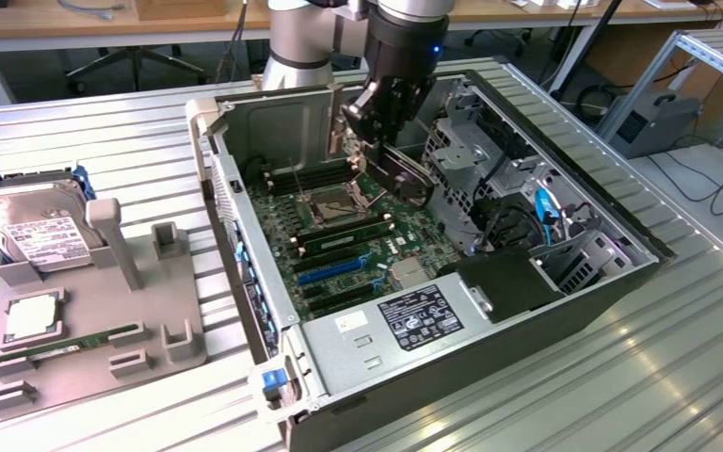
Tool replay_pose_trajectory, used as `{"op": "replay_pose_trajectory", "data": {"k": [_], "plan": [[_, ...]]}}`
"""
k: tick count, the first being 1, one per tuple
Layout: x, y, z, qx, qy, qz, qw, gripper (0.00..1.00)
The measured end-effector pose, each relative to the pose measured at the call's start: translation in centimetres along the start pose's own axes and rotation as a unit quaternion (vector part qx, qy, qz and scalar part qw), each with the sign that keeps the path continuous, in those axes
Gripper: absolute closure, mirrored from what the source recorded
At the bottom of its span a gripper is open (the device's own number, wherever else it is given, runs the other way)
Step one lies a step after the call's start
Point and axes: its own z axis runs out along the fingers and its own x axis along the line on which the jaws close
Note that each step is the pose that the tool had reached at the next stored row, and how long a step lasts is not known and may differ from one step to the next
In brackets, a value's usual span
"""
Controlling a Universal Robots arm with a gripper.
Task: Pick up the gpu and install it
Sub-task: 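Insert the gpu into the slot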
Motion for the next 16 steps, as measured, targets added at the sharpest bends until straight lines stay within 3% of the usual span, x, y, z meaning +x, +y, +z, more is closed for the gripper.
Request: {"op": "replay_pose_trajectory", "data": {"k": [16], "plan": [[0.0,0.0,0.0,-0.001,-0.0001,-0.036,0.9994,0.73]]}}
